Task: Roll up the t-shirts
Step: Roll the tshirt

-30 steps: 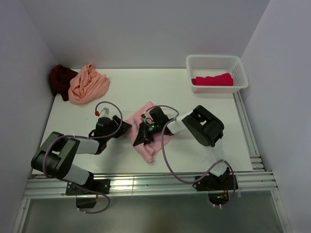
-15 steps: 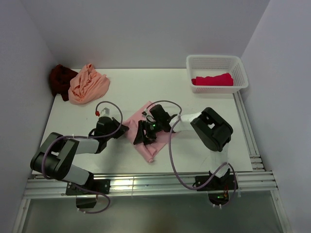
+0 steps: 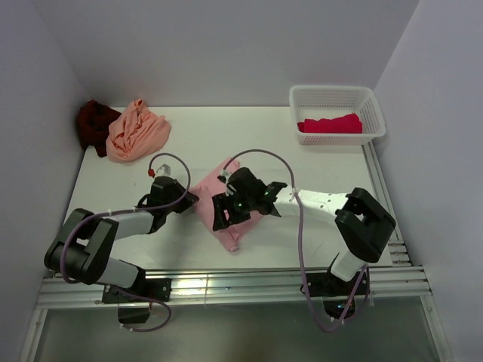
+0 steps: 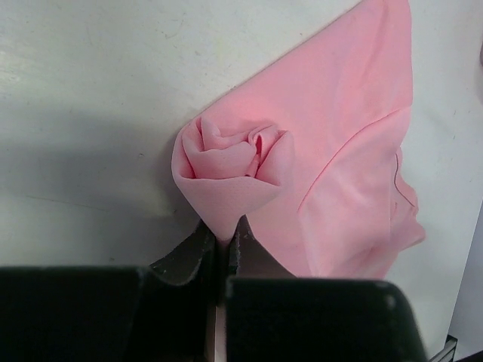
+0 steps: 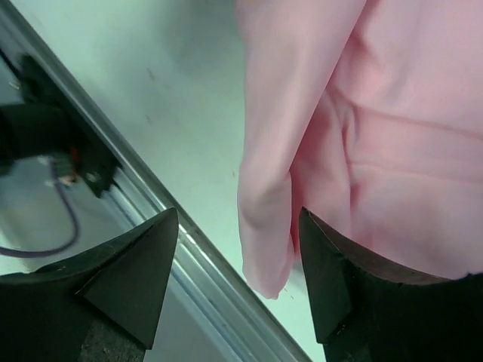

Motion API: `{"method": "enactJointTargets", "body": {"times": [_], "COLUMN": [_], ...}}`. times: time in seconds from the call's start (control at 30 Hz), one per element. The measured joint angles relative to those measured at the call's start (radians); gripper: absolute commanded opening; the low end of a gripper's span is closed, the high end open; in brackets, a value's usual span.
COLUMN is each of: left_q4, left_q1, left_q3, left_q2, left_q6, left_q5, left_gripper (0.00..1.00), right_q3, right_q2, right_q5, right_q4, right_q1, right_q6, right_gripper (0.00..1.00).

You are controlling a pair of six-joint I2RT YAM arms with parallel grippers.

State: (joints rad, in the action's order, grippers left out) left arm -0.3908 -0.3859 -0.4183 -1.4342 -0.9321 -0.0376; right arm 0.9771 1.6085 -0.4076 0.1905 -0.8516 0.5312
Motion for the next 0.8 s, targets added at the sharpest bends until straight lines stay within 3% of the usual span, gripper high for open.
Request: {"method": "enactJointTargets", "body": {"times": [0.37,0.43,0.47,0.5,0.6,0.8], "left_q4": [0.063,0.068,0.069,0.069,0.072,0.074], "left_q1": [0.0,0.0,0.0,0.0,0.0,-0.001], "left_q3": [-0.021,-0.024,-0.024,-0.025,-0.025,-0.025], "left_q2": [0.019,0.019,0.019,0.019,0.019,0.02], "left_q6": [0.003,0.003,0.003,0.003,0.003,0.003], "left_q5": [0.0,-0.001,-0.002,-0.002,-0.003,-0.014], "left_gripper": [0.0,0.0,0.0,0.0,0.0,0.01], "right_q3": [0.0,0.0,0.0,0.0,0.0,0.001], "right_q2": [0.083,0.093,0.097,0.099,0.1,0.1], "right_q5": [0.163,0.189,0.2,0.209,0.209,0.116], "right_q4": [0.068,0.074,0.079,0.082,0.087,0.071], "right_q1": [-0.114,-0.131,-0.144,-0.156,-0.179,-0.169], "right_q6": [-0.056,-0.064,-0.07,-0.076,-0.081,-0.055], "right_gripper": [0.69,0.59,0.49,0.29,0.02,0.0]}}
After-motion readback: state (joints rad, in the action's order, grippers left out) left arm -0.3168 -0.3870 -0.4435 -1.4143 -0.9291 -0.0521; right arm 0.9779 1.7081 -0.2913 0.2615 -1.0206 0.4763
